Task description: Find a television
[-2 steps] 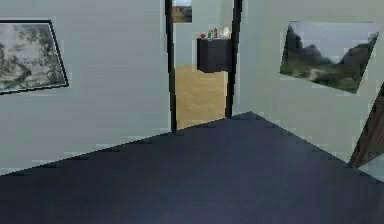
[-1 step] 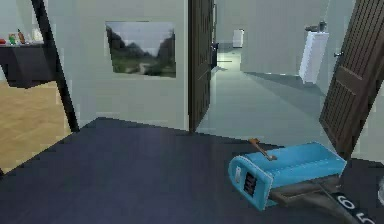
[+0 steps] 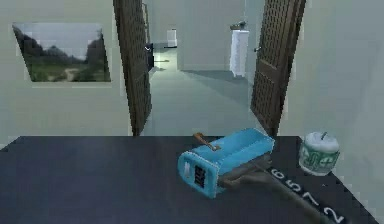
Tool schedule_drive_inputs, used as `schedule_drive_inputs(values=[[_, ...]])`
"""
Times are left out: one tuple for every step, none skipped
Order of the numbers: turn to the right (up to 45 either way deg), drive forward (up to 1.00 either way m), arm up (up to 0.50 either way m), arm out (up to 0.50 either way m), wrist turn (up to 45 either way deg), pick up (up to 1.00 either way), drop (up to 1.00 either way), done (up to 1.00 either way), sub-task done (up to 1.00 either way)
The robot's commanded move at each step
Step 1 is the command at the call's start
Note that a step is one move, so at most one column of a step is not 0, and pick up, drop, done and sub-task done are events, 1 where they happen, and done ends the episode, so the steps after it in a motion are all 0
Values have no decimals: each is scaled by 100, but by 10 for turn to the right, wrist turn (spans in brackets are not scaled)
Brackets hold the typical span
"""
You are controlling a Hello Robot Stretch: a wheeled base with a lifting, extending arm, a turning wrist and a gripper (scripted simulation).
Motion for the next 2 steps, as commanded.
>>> schedule_drive_inputs(values=[[0, 100, 0, 0, 0, 0, 0, 0, 0], [0, 100, 0, 0, 0, 0, 0, 0, 0]])
